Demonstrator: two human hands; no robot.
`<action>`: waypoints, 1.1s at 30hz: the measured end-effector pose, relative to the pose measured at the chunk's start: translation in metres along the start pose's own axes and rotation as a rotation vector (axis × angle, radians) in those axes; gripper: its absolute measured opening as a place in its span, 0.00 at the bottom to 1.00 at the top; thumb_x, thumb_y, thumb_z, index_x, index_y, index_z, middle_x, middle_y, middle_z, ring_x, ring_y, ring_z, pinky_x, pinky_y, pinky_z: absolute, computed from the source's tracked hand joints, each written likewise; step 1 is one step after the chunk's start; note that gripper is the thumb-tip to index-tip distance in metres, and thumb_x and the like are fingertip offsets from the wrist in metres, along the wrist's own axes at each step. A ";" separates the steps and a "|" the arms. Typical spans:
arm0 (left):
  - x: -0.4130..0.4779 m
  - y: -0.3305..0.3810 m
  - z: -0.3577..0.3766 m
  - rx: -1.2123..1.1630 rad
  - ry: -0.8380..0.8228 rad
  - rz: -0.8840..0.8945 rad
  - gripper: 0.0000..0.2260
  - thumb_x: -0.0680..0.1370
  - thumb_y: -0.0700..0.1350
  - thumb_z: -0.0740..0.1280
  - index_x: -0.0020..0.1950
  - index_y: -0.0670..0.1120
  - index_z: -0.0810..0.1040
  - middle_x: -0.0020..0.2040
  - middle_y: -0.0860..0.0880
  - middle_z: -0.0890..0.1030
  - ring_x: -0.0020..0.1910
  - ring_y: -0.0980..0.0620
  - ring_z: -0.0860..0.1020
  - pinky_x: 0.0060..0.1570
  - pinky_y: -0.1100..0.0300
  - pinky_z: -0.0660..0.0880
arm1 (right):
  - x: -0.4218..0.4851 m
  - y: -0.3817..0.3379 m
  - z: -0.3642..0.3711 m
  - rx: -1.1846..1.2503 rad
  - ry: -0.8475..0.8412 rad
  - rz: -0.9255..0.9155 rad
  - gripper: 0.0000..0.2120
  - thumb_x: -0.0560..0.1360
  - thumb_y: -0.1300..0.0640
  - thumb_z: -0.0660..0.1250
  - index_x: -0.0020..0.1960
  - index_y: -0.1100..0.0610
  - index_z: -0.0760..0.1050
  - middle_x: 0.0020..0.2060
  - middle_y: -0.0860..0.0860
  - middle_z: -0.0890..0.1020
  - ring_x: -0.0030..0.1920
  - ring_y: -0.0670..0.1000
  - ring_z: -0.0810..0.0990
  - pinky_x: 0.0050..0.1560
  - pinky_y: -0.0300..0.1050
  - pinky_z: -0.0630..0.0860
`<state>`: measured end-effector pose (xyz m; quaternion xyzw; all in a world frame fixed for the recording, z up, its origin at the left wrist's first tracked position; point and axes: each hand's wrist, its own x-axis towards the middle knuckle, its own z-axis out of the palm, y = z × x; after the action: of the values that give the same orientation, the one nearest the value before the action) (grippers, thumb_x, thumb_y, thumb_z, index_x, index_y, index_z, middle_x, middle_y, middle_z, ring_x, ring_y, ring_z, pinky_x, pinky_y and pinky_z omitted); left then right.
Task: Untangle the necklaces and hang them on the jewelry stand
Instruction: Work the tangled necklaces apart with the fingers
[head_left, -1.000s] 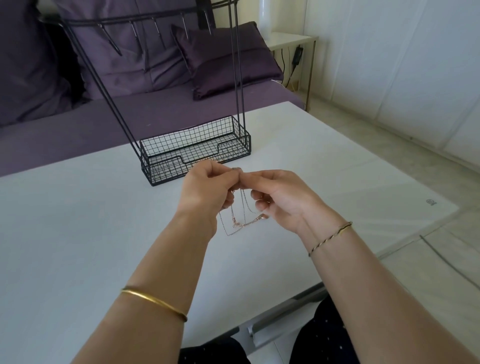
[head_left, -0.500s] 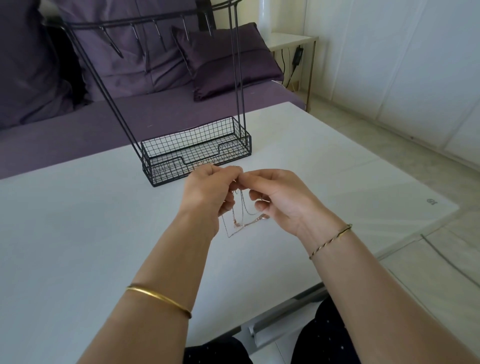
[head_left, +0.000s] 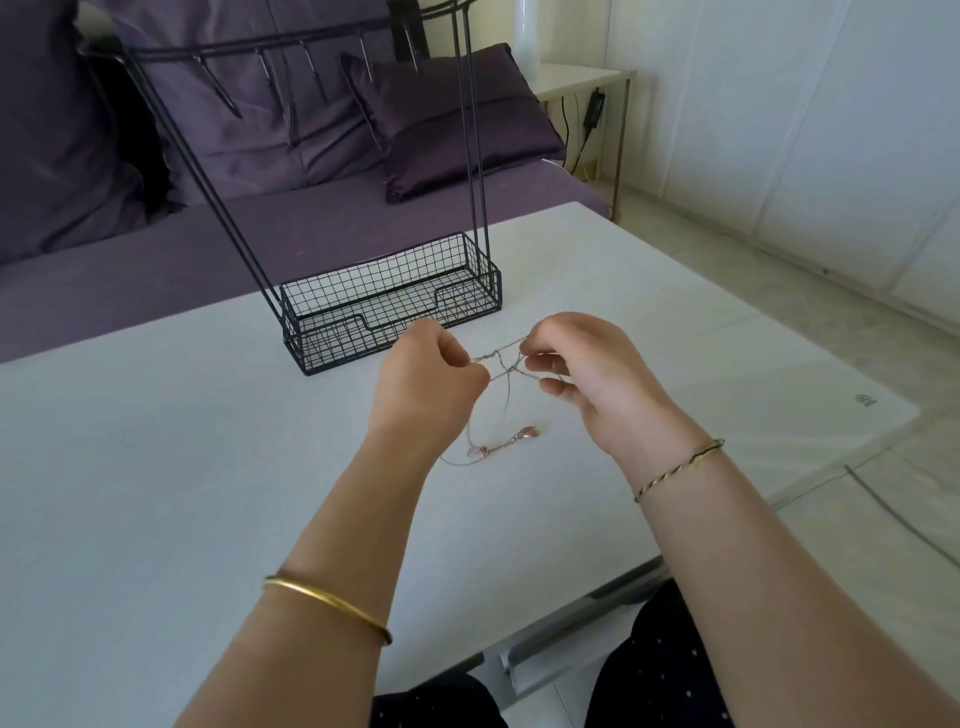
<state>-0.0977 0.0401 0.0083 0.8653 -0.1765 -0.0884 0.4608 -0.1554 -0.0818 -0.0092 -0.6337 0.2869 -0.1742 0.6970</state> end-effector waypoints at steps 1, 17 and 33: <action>0.000 0.000 0.000 0.009 -0.009 0.013 0.03 0.73 0.37 0.65 0.43 0.45 0.72 0.36 0.49 0.75 0.32 0.50 0.72 0.33 0.56 0.72 | 0.000 0.000 -0.001 0.010 -0.009 0.000 0.05 0.72 0.61 0.63 0.37 0.55 0.73 0.37 0.49 0.81 0.41 0.48 0.79 0.47 0.44 0.73; 0.000 0.013 -0.003 -0.372 -0.110 -0.265 0.09 0.75 0.33 0.57 0.41 0.45 0.72 0.40 0.49 0.84 0.40 0.54 0.80 0.31 0.62 0.68 | -0.003 -0.002 -0.005 0.171 -0.089 0.068 0.09 0.76 0.67 0.62 0.38 0.58 0.73 0.30 0.51 0.69 0.29 0.48 0.72 0.30 0.40 0.76; 0.000 0.011 -0.014 -0.462 -0.001 -0.314 0.05 0.76 0.37 0.61 0.41 0.44 0.73 0.38 0.49 0.81 0.22 0.56 0.61 0.20 0.66 0.59 | -0.001 -0.002 -0.018 -0.140 -0.193 0.037 0.04 0.73 0.63 0.67 0.46 0.57 0.79 0.35 0.51 0.82 0.32 0.46 0.74 0.32 0.37 0.66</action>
<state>-0.0954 0.0452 0.0257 0.7540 -0.0155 -0.1969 0.6264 -0.1672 -0.0954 -0.0078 -0.6892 0.2417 -0.0791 0.6785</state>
